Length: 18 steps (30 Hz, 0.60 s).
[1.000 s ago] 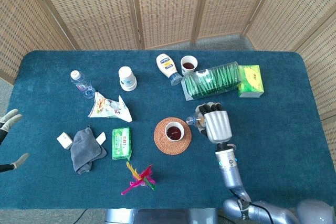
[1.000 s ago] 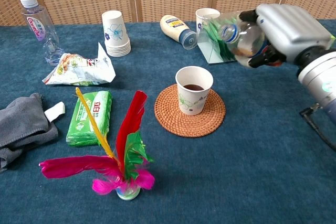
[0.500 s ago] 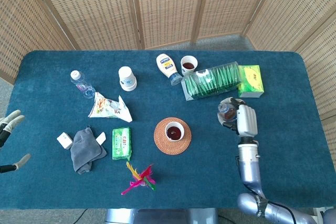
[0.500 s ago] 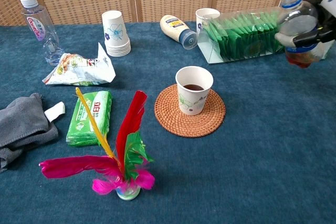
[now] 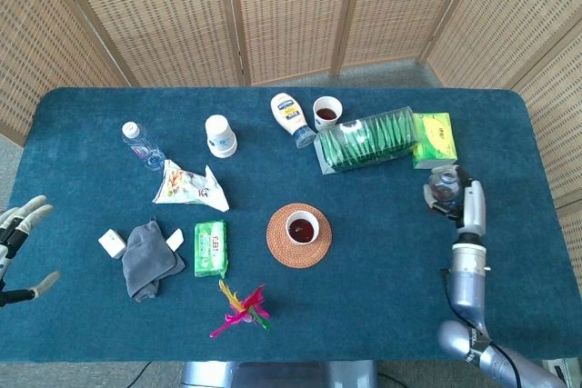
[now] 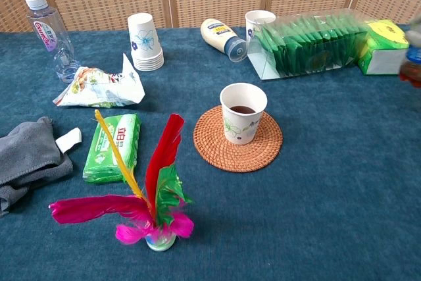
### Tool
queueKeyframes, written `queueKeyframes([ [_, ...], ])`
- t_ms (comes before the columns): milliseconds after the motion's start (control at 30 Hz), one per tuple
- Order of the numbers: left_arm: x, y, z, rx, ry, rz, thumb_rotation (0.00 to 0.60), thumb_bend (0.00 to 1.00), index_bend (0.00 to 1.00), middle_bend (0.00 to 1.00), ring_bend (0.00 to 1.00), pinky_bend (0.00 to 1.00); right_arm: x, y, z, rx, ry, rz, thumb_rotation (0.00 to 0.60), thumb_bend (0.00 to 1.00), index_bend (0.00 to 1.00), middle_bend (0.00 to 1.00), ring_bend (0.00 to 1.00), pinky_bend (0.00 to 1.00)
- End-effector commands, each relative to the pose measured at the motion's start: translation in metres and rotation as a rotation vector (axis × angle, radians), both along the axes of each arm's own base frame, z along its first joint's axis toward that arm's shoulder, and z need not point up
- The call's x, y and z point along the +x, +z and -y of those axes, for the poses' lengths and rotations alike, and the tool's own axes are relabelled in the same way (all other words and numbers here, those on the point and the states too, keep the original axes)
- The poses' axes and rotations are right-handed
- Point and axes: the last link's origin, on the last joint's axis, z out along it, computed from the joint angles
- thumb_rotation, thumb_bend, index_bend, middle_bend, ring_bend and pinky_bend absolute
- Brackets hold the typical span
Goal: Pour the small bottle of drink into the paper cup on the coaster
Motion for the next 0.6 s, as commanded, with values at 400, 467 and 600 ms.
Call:
queueKeyframes([
  [400, 0.001, -0.004, 0.000, -0.040, -0.008, -0.001, 0.600, 0.33, 0.00, 0.00, 0.00, 0.00, -0.034, -0.008, -0.015, -0.029, -0.066, 0.124, 0.600, 0.74, 0.53, 0.60, 0.31, 0.63],
  [467, 0.001, -0.004, -0.001, -0.043, -0.006, -0.001, 0.600, 0.33, 0.00, 0.00, 0.00, 0.00, -0.036, -0.010, -0.016, -0.032, -0.068, 0.137, 0.600, 0.74, 0.53, 0.60, 0.31, 0.63],
  [600, -0.001, -0.003, -0.003, -0.046, 0.003, 0.003, 0.600, 0.33, 0.00, 0.00, 0.00, 0.00, -0.045, -0.013, -0.018, -0.035, -0.073, 0.149, 0.600, 0.74, 0.53, 0.61, 0.31, 0.63],
])
